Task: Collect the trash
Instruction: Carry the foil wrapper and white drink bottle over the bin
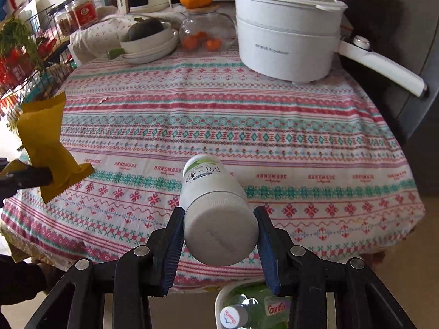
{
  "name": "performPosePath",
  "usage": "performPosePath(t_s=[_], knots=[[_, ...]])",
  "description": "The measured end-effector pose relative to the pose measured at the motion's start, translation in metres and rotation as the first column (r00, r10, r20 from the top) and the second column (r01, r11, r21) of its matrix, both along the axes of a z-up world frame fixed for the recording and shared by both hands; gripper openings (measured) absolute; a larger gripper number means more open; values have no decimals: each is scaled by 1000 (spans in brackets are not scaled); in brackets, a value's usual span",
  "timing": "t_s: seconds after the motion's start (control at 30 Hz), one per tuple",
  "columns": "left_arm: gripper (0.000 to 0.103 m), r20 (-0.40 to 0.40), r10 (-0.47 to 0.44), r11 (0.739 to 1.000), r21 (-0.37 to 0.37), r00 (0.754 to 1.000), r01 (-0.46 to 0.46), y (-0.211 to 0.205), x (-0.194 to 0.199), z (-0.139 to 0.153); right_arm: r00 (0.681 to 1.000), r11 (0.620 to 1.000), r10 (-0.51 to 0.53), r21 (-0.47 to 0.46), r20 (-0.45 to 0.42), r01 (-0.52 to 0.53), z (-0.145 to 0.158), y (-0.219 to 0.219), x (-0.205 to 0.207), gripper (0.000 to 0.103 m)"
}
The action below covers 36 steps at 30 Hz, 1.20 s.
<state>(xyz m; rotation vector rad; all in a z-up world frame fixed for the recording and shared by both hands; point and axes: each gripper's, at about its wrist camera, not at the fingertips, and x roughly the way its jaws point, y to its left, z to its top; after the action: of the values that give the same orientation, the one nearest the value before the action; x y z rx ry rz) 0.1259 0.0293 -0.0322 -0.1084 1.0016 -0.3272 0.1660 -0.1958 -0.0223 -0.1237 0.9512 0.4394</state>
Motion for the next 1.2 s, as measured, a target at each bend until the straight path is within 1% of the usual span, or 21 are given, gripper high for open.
performPosePath(t_s=[0.1,0.17,0.27,0.37,0.5,0.57,0.63,0.77,0.87,0.97,1.1,1.17,1.2], knots=[[11,-14,-51,998,-31,999,51,-20,-1,-1,999,999,-32,23,17,32,10,-14,-11,44],[11,-9,-90,995,-33,996,90,-38,-2,0,998,997,-57,49,29,56,17,-27,-21,44],[11,3,-153,988,-36,988,153,-68,-5,1,993,990,-119,81,24,117,25,-49,-34,44],[11,4,-218,975,-42,976,218,-100,-8,-2,986,982,-163,105,37,158,34,-71,-50,44],[11,-6,-309,950,-50,951,308,-146,-15,-12,971,972,-228,81,67,222,41,-99,-75,44],[11,-11,-357,933,-42,934,356,-170,-18,-18,960,962,-271,67,73,266,39,-116,-87,44],[12,-15,-402,915,-34,916,401,-192,-23,-25,948,949,-314,53,55,311,32,-134,-94,44],[12,-37,-469,883,-20,883,468,-230,-33,-41,920,920,-390,24,-30,390,7,-164,-96,44],[12,-57,-497,868,-15,866,497,-249,-36,-53,896,900,-433,4,-93,435,-10,-182,-96,44],[12,-64,-512,858,5,857,513,-261,-37,-64,877,885,-463,-15,-128,465,-20,-194,-98,44],[13,-63,-518,853,36,853,521,-269,-35,-77,863,873,-484,-20,-141,487,-22,-203,-99,44],[18,-64,-523,848,58,850,527,-273,-33,-80,859,870,-490,-21,-146,493,-23,-206,-100,44],[26,-69,-521,848,72,851,525,-273,-32,-81,857,868,-493,-20,-149,496,-23,-207,-100,44]])
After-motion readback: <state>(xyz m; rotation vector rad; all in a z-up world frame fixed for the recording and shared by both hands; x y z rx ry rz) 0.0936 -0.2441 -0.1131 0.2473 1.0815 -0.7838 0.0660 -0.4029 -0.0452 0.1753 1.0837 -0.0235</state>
